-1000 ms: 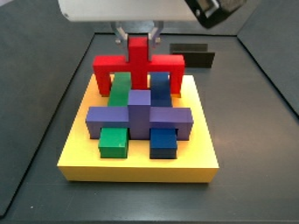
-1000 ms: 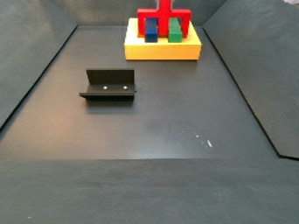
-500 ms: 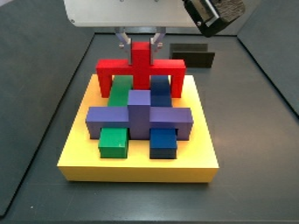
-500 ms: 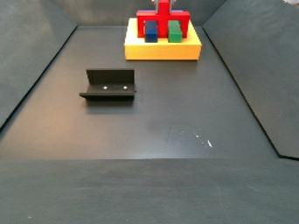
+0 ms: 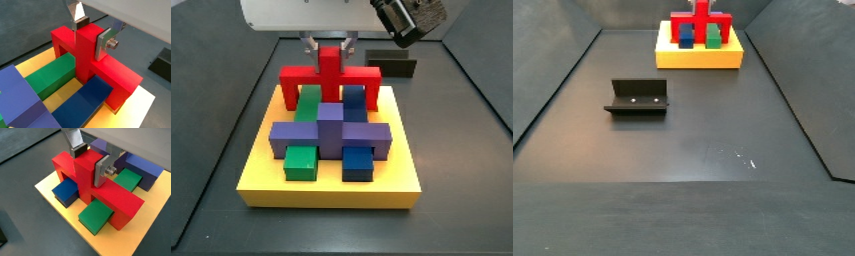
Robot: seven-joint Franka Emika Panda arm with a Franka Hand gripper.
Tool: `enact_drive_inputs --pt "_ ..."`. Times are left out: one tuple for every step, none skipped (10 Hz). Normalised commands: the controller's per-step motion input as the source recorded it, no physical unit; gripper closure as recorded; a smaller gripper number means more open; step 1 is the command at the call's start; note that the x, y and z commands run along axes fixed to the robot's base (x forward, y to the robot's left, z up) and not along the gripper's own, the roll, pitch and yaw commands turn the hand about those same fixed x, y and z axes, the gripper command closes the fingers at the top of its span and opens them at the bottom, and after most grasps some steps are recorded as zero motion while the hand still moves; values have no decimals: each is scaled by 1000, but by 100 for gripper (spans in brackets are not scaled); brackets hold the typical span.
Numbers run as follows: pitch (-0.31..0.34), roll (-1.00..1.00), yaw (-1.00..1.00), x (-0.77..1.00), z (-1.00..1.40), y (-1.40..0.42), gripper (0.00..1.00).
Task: Pick up the red object. Move up. Place the red object on the fixture. Regrasp the red object. Move to above the board. Insert the red object.
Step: Insert the red object.
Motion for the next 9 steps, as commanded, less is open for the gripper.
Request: enact_drive_inputs --pt "16 347 0 0 -9 -51 100" --pt "0 271 0 0 -123 -74 100" --pt "0 117 0 11 -149 -134 100" --pt "0 43 0 66 -97 -157 100" --pt "0 54 -17 203 -129 -106 100" --pt "6 57 -40 240 -266 0 100" --pt "19 53 -69 163 -329 131 100" --pt "20 41 -51 14 -289 191 100" --pt "26 49 -11 6 -223 154 100"
